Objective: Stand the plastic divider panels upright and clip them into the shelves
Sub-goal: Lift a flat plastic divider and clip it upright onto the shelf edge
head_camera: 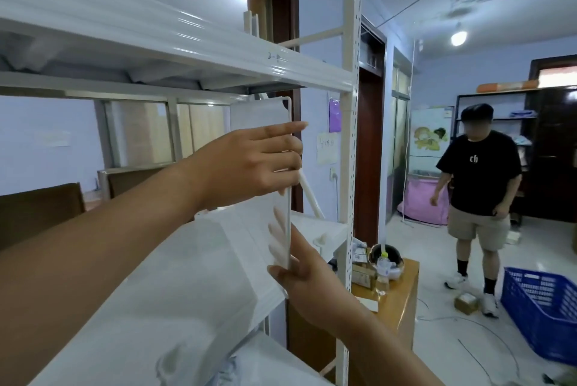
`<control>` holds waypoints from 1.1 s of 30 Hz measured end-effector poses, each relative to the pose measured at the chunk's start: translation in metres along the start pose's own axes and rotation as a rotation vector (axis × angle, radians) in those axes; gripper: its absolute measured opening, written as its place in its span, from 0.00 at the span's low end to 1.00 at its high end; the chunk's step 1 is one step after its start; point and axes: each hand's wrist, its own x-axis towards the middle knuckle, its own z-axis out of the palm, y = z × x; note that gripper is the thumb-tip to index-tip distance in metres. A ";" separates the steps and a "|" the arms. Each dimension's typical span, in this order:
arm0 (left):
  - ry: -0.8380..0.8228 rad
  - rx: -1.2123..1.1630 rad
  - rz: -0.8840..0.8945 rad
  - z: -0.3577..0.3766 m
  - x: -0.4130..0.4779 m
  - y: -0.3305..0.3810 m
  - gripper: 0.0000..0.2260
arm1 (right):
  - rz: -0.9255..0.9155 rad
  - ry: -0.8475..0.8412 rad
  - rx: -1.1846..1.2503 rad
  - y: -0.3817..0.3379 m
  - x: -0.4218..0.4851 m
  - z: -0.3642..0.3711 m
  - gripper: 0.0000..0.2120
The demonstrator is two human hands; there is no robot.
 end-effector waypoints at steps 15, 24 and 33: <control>-0.080 -0.019 -0.084 0.113 0.061 -0.009 0.14 | -0.080 -0.126 0.165 0.067 0.070 -0.110 0.38; -0.302 0.024 -0.261 0.144 0.091 -0.006 0.07 | -0.145 -0.383 0.273 0.108 0.131 -0.163 0.36; -0.466 0.134 -0.389 0.158 0.110 0.001 0.05 | -0.196 -0.530 0.325 0.130 0.169 -0.187 0.32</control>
